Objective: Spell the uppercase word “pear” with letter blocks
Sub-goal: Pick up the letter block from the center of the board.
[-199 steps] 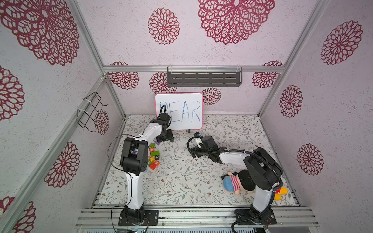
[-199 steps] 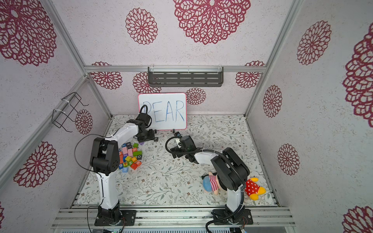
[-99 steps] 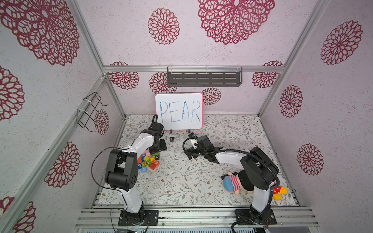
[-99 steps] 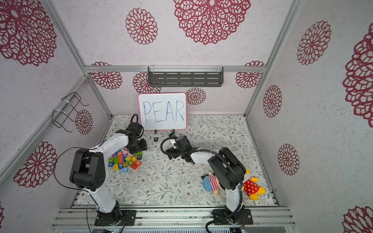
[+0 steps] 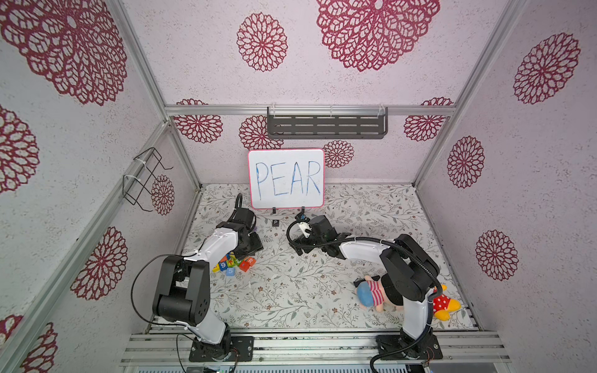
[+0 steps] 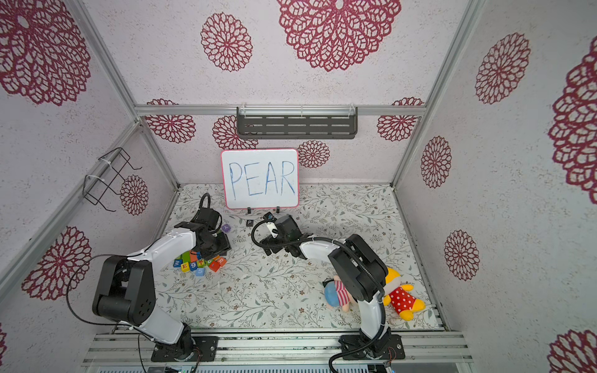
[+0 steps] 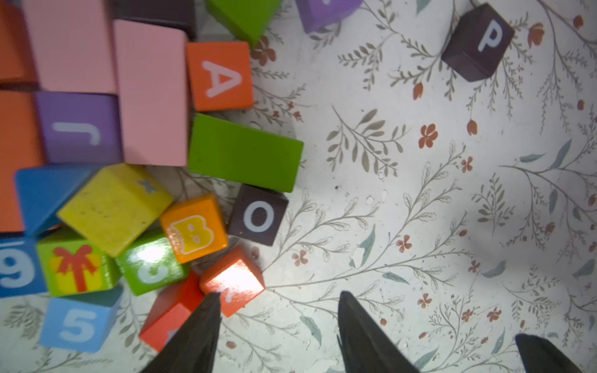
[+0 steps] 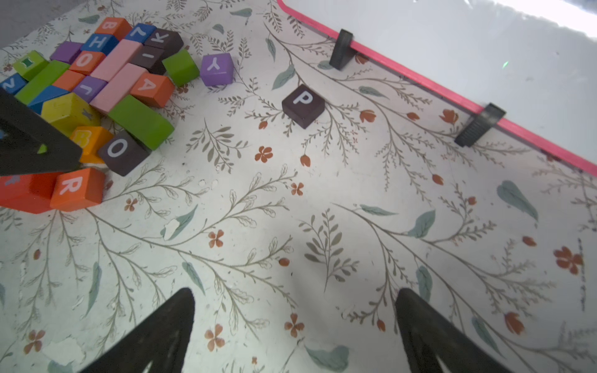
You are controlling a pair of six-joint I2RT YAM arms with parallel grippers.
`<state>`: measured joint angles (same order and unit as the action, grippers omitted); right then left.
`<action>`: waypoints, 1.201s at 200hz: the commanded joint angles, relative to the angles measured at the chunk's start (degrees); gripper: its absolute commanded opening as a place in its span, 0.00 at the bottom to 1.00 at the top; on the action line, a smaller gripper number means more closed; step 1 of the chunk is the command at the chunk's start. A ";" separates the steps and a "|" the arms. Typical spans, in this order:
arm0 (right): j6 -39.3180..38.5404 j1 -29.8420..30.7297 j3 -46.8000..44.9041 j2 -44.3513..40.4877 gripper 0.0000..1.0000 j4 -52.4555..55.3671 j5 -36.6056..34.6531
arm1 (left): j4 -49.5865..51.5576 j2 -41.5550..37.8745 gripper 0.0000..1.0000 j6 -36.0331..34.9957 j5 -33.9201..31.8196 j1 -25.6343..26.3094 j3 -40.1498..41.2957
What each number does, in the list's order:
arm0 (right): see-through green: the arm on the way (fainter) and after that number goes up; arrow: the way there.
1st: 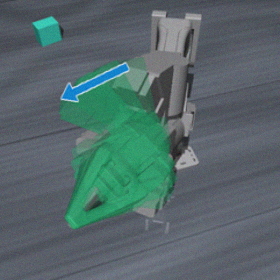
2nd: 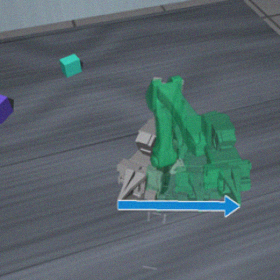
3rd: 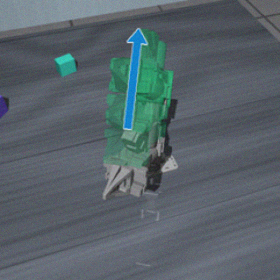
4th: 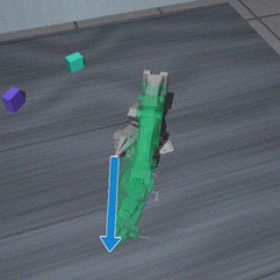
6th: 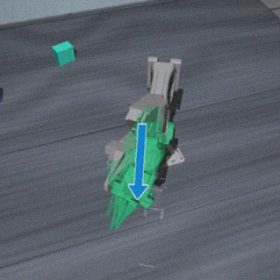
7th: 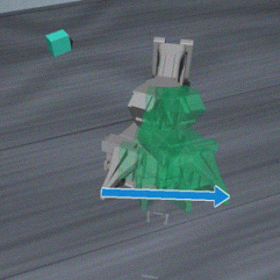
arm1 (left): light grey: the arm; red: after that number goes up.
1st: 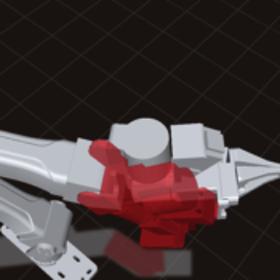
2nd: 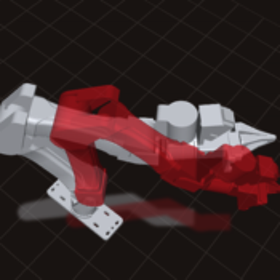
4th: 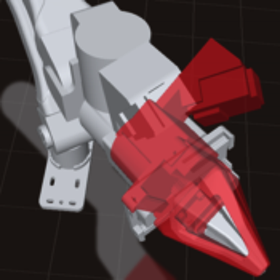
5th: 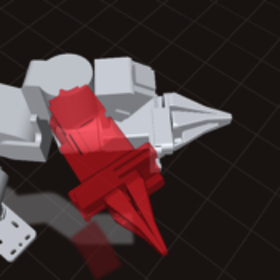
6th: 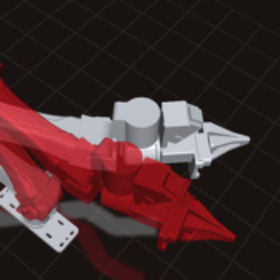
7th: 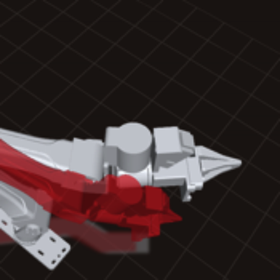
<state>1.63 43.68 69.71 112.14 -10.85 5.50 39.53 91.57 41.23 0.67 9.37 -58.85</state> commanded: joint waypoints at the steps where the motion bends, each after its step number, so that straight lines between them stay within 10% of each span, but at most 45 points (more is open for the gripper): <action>1: -2.85 0.61 5.21 1.63 0.99 2.61 2.54 | -1.45 -2.66 0.61 1.90 -0.68 -2.87 1.52; 134: -9.46 1.23 22.16 11.41 0.99 10.51 4.11 | -0.09 -9.83 0.63 0.48 -1.21 -19.19 4.63; 240: -10.63 -0.96 23.70 14.07 0.99 11.13 4.24 | 1.85 -1.47 0.63 -6.73 0.68 -20.18 -1.03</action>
<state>-8.19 43.77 91.11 126.30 0.34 8.84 41.74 89.32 37.52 -0.32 -10.79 -59.09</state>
